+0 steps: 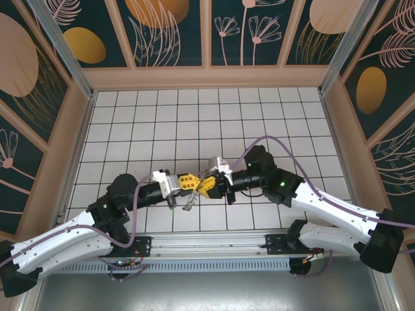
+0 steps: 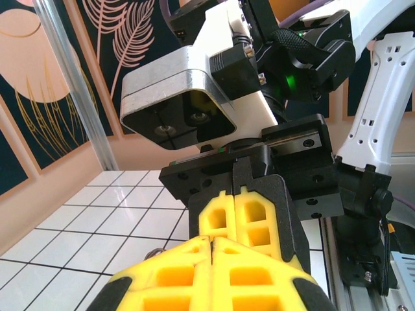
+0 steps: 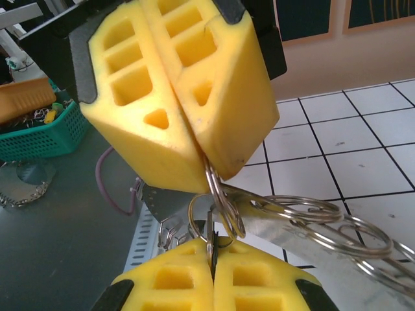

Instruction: Put the keys on the keyring

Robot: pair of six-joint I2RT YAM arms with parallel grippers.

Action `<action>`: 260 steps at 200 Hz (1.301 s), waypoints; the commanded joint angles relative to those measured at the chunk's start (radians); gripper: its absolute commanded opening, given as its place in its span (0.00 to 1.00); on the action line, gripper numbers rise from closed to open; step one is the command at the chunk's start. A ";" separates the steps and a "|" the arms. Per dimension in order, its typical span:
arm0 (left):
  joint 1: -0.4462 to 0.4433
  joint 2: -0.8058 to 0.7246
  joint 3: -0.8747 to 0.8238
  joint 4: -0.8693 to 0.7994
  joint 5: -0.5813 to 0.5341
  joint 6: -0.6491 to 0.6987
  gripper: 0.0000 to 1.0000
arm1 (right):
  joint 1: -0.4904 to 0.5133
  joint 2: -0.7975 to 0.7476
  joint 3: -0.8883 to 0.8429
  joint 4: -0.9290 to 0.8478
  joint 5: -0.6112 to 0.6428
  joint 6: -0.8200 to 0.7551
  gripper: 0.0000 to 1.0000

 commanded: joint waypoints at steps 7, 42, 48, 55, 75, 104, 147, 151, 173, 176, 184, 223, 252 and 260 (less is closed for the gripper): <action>0.002 -0.012 0.006 0.068 0.030 -0.017 0.00 | 0.007 -0.024 -0.013 0.067 0.006 0.021 0.00; 0.002 -0.024 0.003 0.060 0.026 -0.018 0.00 | 0.007 -0.037 -0.018 0.071 0.022 0.024 0.00; 0.003 -0.027 0.003 0.060 0.024 -0.019 0.00 | 0.007 -0.041 -0.020 0.070 0.027 0.024 0.00; 0.002 -0.029 0.003 0.058 0.022 -0.018 0.00 | 0.007 -0.048 -0.024 0.070 0.036 0.026 0.00; 0.002 -0.028 0.006 0.043 0.017 -0.011 0.00 | 0.007 -0.071 -0.033 0.067 0.058 0.028 0.00; 0.002 -0.029 0.010 0.032 0.016 -0.007 0.00 | 0.006 -0.102 -0.044 0.055 0.103 0.030 0.00; 0.003 -0.023 0.009 0.019 0.016 -0.002 0.00 | -0.003 -0.145 -0.052 0.091 0.155 0.040 0.00; 0.003 -0.023 0.009 0.019 0.015 -0.002 0.00 | -0.004 -0.147 -0.052 0.092 0.159 0.040 0.00; 0.003 -0.023 0.009 0.012 0.013 0.000 0.00 | -0.004 -0.159 -0.044 0.096 0.187 0.036 0.00; 0.002 -0.023 0.009 0.012 0.013 0.000 0.00 | -0.004 -0.161 -0.043 0.097 0.189 0.035 0.00; 0.003 -0.021 0.009 0.008 0.012 0.001 0.00 | -0.004 -0.166 -0.040 0.099 0.201 0.032 0.00; 0.003 0.002 0.011 -0.010 0.012 0.006 0.00 | -0.004 -0.173 -0.019 0.100 0.280 -0.001 0.00; 0.002 0.020 0.011 -0.029 -0.014 0.011 0.00 | -0.004 -0.156 0.035 0.024 0.392 -0.043 0.00; 0.002 0.024 0.011 -0.033 -0.021 0.013 0.00 | -0.004 -0.144 0.059 -0.014 0.413 -0.056 0.00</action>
